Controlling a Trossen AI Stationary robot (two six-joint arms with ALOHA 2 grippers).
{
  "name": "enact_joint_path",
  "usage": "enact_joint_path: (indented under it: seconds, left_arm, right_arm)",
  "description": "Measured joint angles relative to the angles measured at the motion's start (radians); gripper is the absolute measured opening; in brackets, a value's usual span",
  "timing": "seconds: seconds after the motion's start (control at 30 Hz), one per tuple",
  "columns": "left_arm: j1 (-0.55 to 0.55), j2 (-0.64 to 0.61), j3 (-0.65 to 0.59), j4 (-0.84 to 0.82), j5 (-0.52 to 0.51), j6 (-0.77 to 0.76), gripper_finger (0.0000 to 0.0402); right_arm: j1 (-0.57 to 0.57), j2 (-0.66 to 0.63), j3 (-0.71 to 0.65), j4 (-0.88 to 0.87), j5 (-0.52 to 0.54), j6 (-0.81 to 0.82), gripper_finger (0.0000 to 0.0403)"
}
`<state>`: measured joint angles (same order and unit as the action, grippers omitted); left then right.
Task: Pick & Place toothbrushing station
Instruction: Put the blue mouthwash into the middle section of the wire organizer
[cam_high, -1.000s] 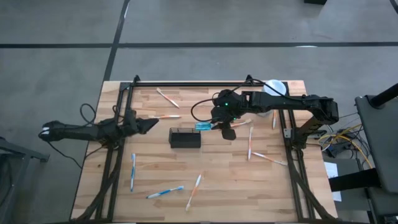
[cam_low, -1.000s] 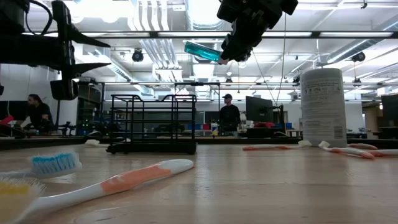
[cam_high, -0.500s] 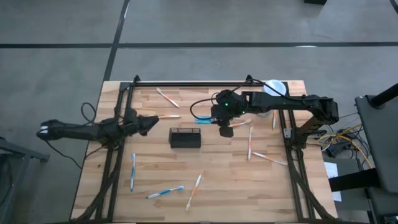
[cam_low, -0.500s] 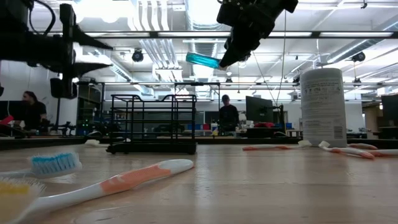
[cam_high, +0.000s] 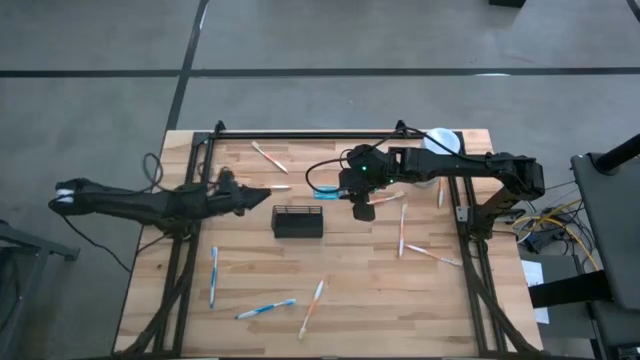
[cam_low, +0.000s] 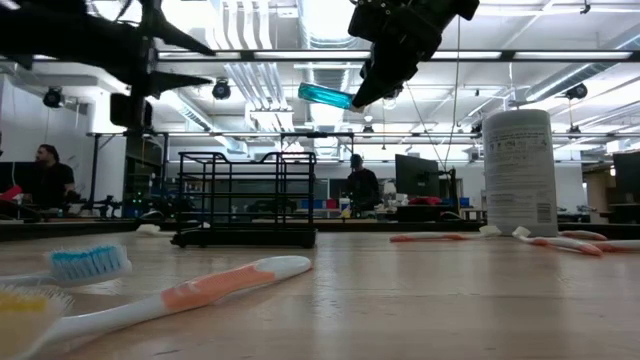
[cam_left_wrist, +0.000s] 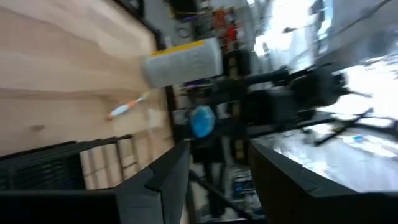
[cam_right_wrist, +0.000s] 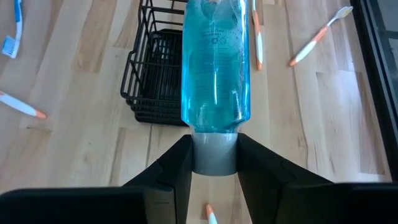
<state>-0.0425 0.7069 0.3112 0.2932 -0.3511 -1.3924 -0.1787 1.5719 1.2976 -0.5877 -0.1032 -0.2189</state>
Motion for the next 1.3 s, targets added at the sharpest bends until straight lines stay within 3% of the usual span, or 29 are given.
enact_joint_path:
  seconds: [0.33,0.83,1.3]
  left_arm:
    - [0.002,0.222,0.103,0.023,0.025,-0.039,0.0172]
    - [0.008,0.420,0.324,0.031,0.094,0.030,0.0172]
    - [0.030,0.542,0.374,0.031,0.108,0.003,0.0172]
  right_arm:
    - [0.013,0.000,0.000,0.000,-0.001,-0.002,0.0107]
    - [0.026,0.000,0.000,0.001,-0.001,-0.002,0.0107]
    - [0.056,0.000,0.000,0.002,-0.004,-0.061,0.0107]
